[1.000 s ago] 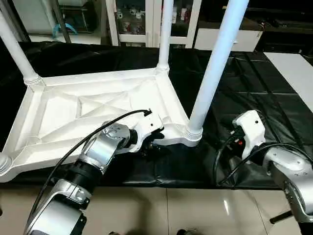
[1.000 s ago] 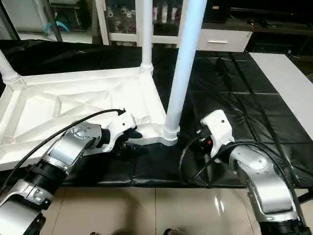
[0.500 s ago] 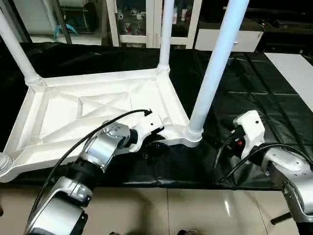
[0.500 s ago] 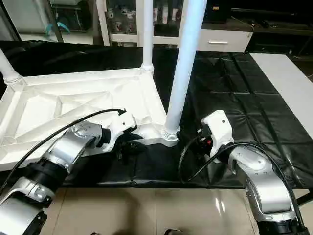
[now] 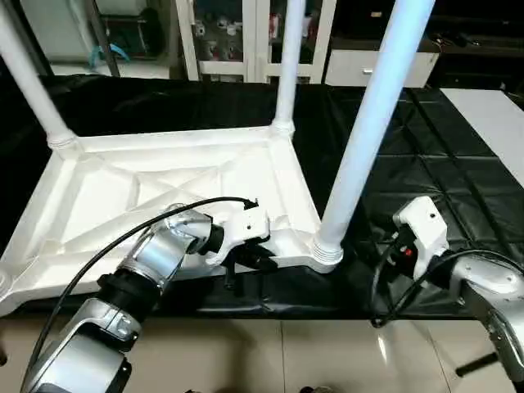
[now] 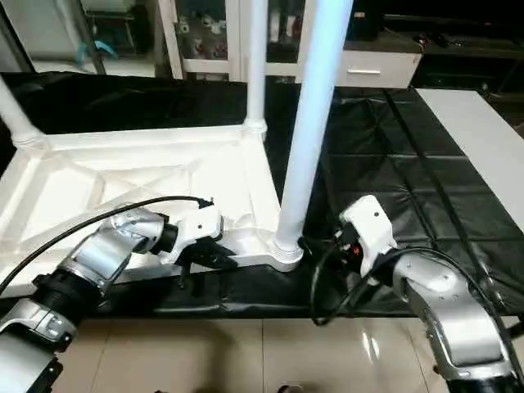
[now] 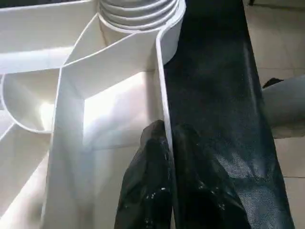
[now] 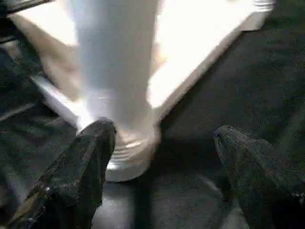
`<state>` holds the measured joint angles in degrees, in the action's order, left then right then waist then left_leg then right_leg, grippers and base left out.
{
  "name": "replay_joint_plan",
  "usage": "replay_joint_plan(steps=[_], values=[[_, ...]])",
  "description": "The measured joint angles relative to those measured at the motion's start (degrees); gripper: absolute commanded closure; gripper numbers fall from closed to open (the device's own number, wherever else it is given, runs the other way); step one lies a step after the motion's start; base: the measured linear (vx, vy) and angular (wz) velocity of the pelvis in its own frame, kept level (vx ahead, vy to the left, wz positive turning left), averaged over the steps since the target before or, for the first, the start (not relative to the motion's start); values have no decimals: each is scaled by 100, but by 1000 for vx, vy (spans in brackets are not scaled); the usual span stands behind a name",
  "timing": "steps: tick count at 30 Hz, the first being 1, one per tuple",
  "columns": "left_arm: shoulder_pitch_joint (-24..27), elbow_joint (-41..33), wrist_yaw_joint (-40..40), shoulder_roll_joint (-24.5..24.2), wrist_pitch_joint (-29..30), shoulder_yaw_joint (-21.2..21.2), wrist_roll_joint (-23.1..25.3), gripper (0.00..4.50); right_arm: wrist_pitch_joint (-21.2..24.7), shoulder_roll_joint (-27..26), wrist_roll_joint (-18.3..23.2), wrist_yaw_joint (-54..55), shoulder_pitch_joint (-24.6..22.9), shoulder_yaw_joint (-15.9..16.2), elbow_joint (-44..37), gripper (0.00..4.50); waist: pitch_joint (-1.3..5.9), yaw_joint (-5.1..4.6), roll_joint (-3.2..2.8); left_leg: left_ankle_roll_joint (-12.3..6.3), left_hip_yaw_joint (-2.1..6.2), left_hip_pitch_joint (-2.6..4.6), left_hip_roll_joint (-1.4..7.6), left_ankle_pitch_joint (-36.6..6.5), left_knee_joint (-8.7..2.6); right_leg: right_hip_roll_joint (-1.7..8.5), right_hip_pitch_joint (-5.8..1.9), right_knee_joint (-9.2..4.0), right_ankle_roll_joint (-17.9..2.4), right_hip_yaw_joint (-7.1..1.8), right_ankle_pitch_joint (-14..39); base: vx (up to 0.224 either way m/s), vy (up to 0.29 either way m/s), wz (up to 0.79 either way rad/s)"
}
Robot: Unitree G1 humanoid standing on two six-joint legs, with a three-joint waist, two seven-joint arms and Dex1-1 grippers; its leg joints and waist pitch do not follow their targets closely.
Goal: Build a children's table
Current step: Rotate leg to tighten
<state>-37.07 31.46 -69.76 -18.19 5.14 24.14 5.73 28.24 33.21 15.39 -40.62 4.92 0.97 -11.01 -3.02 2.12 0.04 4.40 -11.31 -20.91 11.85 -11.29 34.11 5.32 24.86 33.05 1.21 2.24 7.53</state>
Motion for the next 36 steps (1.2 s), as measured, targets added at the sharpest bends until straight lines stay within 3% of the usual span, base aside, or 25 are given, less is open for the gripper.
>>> replay_joint_plan(steps=[3,8,20,25,36], values=[[-97,221,77,63,-246,32,59,447,-2,45,20,-200,-42,192,-15,79,1,28,-2,-1,-1,-14,1,1,0,2,-3,2,0,-7,0,0,0,0],[-251,672,156,61,-1034,117,197,447,-21,144,39,-380,-67,201,-15,79,1,59,-1,-3,3,-20,1,2,2,7,-9,2,2,-10,1,0,0,0],[-491,1311,81,90,-2159,215,299,447,-136,-67,-24,-355,51,403,103,79,1,138,-2,-4,4,-40,1,3,3,8,-8,6,-4,-11,-3,0,0,0],[-626,1559,-50,158,-2192,149,242,447,-143,-118,-28,-417,213,515,242,79,1,136,-1,-5,1,-43,1,4,11,11,-8,6,-9,-15,-1,0,0,0],[-650,1571,-703,94,-1609,16,-44,447,-345,-161,-76,-774,647,815,885,79,-2,31,4,-5,-3,-37,4,4,12,8,-5,10,-12,-18,6,0,0,0]])
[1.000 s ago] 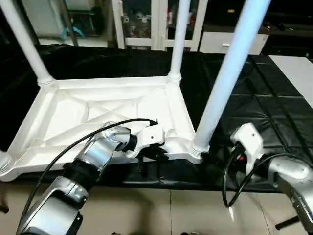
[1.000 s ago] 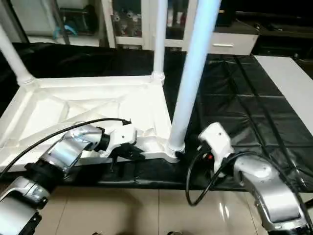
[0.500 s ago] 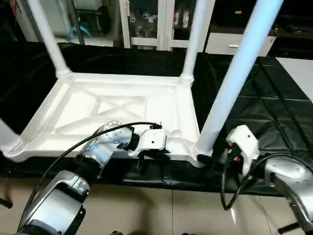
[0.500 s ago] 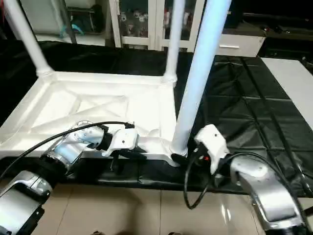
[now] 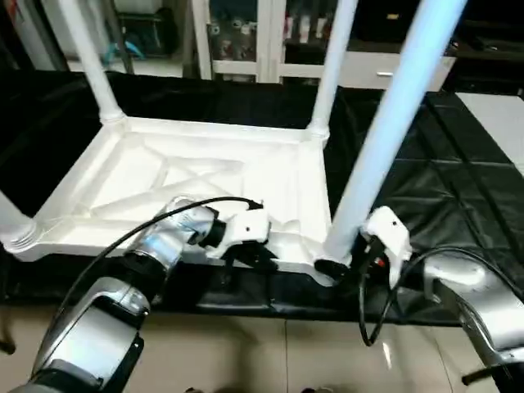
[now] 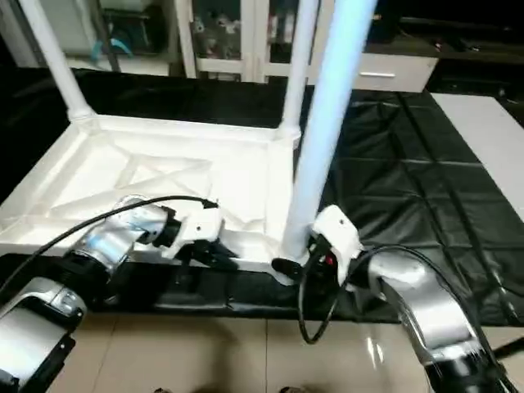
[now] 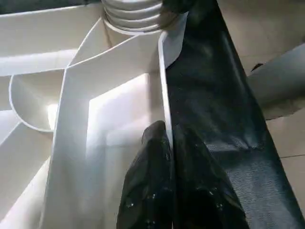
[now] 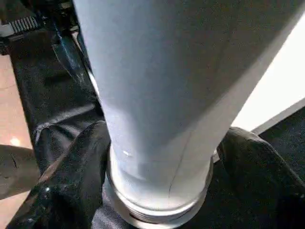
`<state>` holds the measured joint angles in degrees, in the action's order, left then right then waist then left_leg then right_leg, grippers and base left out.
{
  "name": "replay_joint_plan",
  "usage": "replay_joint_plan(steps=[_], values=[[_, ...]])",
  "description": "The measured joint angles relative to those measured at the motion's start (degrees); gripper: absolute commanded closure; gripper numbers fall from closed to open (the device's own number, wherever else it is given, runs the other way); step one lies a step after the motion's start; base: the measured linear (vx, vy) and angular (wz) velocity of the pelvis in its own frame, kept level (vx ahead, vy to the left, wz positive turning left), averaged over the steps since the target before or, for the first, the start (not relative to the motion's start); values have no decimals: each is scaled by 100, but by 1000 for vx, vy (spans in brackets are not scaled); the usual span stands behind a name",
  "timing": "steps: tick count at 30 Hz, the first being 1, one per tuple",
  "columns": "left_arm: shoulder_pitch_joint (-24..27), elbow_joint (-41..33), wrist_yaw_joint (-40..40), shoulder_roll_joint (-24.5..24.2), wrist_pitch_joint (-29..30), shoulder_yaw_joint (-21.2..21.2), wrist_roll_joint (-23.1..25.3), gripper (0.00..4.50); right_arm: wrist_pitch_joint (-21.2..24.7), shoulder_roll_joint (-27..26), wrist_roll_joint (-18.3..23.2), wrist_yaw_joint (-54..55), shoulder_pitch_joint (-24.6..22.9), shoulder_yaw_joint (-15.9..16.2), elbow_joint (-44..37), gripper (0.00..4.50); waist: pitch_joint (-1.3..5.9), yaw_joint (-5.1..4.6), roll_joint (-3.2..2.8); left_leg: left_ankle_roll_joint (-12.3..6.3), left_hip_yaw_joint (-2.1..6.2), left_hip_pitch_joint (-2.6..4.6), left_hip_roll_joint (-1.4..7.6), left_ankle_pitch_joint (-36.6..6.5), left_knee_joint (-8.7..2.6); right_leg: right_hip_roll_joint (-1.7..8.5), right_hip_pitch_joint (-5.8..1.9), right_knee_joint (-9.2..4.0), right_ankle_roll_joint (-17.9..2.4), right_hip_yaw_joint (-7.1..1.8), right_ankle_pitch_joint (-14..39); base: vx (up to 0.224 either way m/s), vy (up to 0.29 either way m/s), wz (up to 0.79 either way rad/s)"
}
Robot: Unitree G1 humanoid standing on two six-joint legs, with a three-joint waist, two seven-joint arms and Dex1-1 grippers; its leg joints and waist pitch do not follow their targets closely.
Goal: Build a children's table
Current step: Rotate leg to tighten
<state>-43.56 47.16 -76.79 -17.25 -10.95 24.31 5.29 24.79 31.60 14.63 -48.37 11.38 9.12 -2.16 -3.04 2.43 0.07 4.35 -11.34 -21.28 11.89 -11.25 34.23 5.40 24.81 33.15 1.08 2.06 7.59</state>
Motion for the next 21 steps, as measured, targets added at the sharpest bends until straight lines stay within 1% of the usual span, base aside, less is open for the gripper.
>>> replay_joint_plan(steps=[3,9,10,12,13,14,16,21], values=[[0,-2,-21,0,37,-16,0,447,-16,11,6,-102,43,1,67,79,-1,-22,1,0,0,-1,0,0,0,0,0,0,0,1,0,0,0,0],[-7,-11,-73,15,96,-26,4,447,-64,186,4,-486,151,51,222,79,-2,-13,3,0,-1,-1,0,0,0,2,-1,-2,0,1,1,0,0,0],[-9,-11,-73,15,96,-26,5,450,-69,185,7,-506,155,53,251,114,-3,-9,4,0,-1,-2,0,0,0,2,-1,-2,0,2,1,0,0,0],[-11,-11,-74,16,97,-26,5,450,-70,185,37,-559,155,61,278,114,-3,-11,5,0,0,-1,0,0,0,2,-1,-2,0,1,1,0,0,0],[-13,-10,-74,16,98,-27,7,450,-70,185,50,-589,155,65,280,137,-4,-13,6,0,0,-2,0,0,0,2,-1,-2,0,1,1,0,0,0],[-13,-10,-74,16,99,-27,7,450,-70,184,52,-592,155,65,281,137,-4,-13,7,0,0,-2,0,0,0,2,-1,-2,1,1,1,0,0,0],[-13,-10,-74,16,100,-30,9,450,-70,184,59,-609,155,65,283,162,-6,-11,9,0,0,-2,0,0,0,2,-1,-2,1,1,2,0,0,0],[-13,-12,-97,15,106,-35,10,450,-68,187,70,-691,164,58,288,181,-6,-11,9,0,1,-2,0,0,-1,2,-1,-2,4,2,4,0,0,0]])
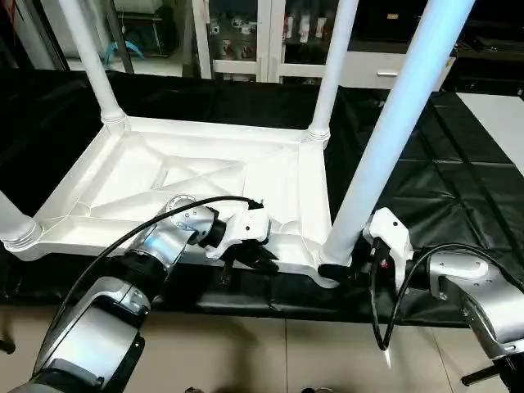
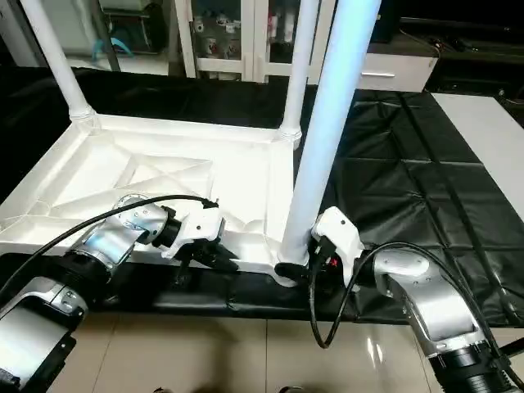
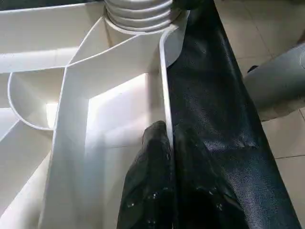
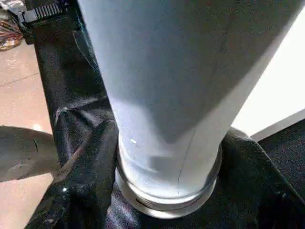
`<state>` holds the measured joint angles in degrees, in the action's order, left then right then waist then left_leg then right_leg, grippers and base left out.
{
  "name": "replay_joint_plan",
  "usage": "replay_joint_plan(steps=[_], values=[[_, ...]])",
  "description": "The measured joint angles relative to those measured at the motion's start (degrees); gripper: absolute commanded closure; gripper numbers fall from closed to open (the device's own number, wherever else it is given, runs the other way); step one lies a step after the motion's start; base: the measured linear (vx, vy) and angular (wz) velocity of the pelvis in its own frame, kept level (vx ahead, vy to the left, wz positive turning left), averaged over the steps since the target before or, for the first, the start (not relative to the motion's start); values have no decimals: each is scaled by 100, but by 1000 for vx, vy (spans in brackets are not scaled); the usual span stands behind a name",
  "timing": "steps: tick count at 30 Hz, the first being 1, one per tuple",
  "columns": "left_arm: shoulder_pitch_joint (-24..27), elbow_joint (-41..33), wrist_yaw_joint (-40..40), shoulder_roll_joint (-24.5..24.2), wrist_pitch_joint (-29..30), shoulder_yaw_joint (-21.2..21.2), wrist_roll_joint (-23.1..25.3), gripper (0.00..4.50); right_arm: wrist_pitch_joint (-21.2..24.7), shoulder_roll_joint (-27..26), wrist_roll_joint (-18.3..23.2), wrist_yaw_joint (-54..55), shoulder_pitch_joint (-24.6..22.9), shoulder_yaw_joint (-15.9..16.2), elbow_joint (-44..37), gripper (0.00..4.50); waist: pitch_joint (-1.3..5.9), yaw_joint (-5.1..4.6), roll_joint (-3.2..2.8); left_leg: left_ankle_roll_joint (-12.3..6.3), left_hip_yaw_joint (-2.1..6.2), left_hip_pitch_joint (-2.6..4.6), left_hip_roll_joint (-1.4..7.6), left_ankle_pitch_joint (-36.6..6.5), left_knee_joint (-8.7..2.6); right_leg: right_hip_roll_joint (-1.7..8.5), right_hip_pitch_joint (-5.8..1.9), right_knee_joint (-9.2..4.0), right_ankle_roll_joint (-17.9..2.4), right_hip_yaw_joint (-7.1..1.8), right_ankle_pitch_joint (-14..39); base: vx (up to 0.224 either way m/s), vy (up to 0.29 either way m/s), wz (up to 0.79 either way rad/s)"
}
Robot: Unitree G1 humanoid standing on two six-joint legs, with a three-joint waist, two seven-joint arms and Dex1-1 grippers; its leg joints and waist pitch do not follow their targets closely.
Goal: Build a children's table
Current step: Rotate leg to tighten
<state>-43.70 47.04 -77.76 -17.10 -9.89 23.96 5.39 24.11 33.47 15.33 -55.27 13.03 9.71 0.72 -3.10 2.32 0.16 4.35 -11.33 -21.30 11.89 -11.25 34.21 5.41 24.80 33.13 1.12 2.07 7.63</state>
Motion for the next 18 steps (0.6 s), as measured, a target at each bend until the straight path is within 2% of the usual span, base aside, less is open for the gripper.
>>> replay_joint_plan(steps=[12,16,18], values=[[-1,6,-5,2,26,-23,13,450,-56,-66,-19,31,17,-20,97,183,-1,-10,6,0,0,3,0,0,-4,0,-1,0,1,0,5,0,0,0],[-266,487,934,170,158,-254,218,450,-228,-1062,-217,1468,309,-339,776,184,-15,-138,40,2,6,3,-3,0,-2,0,14,-12,8,8,10,0,0,0],[-366,676,1319,339,250,-284,269,450,-238,-1365,-270,2087,437,-474,1007,184,-16,-215,40,3,5,7,-11,0,0,6,12,-18,10,4,11,0,0,0]])
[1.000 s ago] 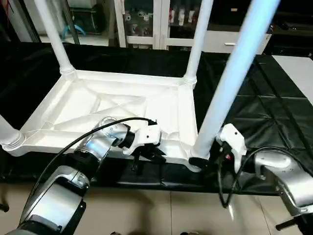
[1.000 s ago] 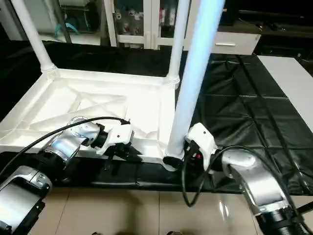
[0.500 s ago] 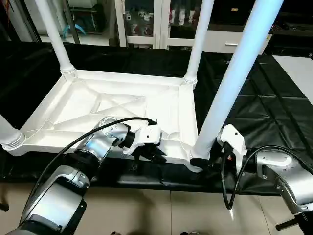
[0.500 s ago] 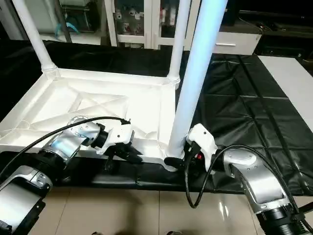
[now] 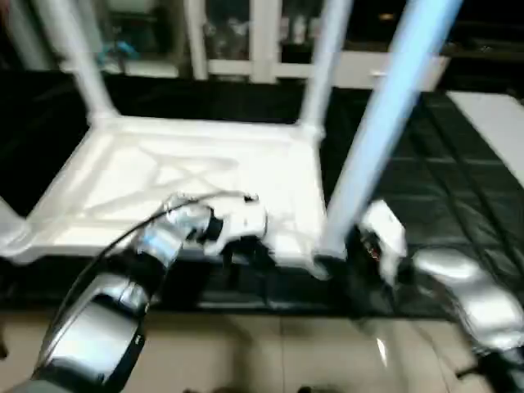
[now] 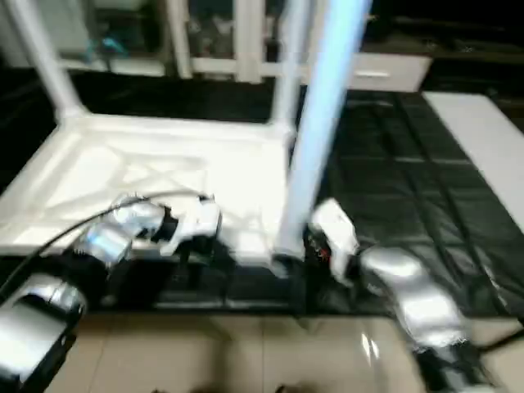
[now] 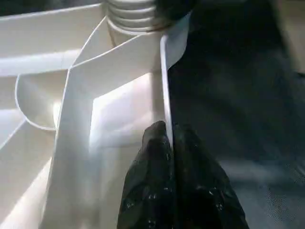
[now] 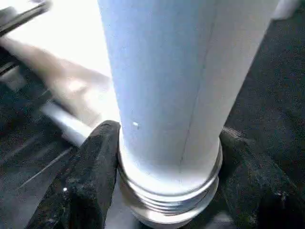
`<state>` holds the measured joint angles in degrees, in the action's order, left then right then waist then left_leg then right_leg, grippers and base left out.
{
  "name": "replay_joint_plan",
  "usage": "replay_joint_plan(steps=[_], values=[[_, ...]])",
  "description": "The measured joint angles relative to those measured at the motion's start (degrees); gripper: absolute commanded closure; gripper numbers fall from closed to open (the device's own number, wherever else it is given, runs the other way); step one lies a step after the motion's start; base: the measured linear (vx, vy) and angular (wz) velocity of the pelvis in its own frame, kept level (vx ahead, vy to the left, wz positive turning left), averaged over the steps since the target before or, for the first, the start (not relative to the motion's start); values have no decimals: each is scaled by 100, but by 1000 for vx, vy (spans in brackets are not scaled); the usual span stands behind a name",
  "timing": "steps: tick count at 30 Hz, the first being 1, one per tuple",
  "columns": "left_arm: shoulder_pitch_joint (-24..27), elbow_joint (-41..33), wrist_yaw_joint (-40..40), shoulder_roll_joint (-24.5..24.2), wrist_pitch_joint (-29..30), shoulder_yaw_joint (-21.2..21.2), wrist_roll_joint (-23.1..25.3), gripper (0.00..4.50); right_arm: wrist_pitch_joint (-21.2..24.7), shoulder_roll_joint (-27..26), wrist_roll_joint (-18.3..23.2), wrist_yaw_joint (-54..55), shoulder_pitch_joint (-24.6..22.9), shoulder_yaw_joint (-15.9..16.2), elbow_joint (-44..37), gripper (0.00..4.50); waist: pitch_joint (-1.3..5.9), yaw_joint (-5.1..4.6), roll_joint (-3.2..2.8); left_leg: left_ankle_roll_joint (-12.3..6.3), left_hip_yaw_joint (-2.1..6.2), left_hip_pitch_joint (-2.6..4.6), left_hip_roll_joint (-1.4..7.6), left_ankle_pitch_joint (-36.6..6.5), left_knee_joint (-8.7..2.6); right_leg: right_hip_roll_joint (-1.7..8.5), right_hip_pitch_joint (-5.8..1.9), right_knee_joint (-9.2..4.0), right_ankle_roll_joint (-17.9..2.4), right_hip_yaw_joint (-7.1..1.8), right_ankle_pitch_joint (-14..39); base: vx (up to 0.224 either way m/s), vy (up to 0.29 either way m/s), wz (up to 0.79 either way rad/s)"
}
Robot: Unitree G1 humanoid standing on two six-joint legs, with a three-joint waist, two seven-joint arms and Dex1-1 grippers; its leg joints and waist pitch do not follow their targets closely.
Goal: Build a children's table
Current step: Rotate leg to tighten
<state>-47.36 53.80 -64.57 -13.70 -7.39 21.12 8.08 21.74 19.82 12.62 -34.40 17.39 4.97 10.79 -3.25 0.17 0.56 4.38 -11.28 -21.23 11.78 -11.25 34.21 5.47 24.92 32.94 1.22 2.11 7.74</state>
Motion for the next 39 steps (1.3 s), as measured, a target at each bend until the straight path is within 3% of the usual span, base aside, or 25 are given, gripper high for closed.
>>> replay_joint_plan(steps=[8,13,21,22,25,27,31,35,39], values=[[-312,483,1383,433,264,-75,192,450,-405,-1148,-403,2212,739,-262,1076,184,-2,-143,-10,1,3,3,1,0,-6,-4,8,3,-6,2,-4,0,0,0],[-534,779,2245,840,344,-100,417,450,-815,-1781,-651,3823,1216,-550,1787,184,1,-129,-34,1,-3,1,0,-3,-11,-3,9,4,-37,-1,-23,0,0,0],[-578,826,2389,862,334,-116,421,450,-1352,-1910,-601,3845,1424,-720,2295,184,2,-94,-38,-19,-19,7,-2,-4,-52,-2,13,-1,-50,7,6,0,0,0],[-577,830,2385,861,322,-116,422,450,-1365,-1884,-568,3698,1395,-757,2272,114,2,-94,-37,-18,-20,7,-2,-4,-51,-2,13,-1,-50,7,6,0,0,0],[-577,830,2321,843,285,-116,450,450,-1378,-1739,-422,3431,1170,-774,2021,112,0,-57,-41,-18,-19,8,-1,-4,-52,-3,14,0,-48,6,7,0,0,0],[-573,825,2235,825,244,-117,450,450,-1364,-1645,-361,3243,1041,-761,1827,74,-2,-34,-44,-18,-19,8,0,-4,-53,-4,15,0,-48,7,7,0,0,0],[-463,636,1829,745,204,-117,392,450,-1198,-1149,-174,2464,663,-707,1182,42,-5,10,-50,-26,-20,12,4,1,-56,-7,15,4,-47,7,9,0,0,0],[-295,380,1153,572,174,-117,264,450,-615,-289,94,1262,219,-561,250,15,-4,51,-55,-18,-19,19,8,-3,-54,-9,4,7,-42,10,12,0,0,0],[-117,148,379,288,84,-115,57,450,-324,479,265,292,-177,-323,-409,6,-7,87,-50,-11,-15,19,8,-7,-61,-9,-4,9,-38,10,14,0,0,0]])
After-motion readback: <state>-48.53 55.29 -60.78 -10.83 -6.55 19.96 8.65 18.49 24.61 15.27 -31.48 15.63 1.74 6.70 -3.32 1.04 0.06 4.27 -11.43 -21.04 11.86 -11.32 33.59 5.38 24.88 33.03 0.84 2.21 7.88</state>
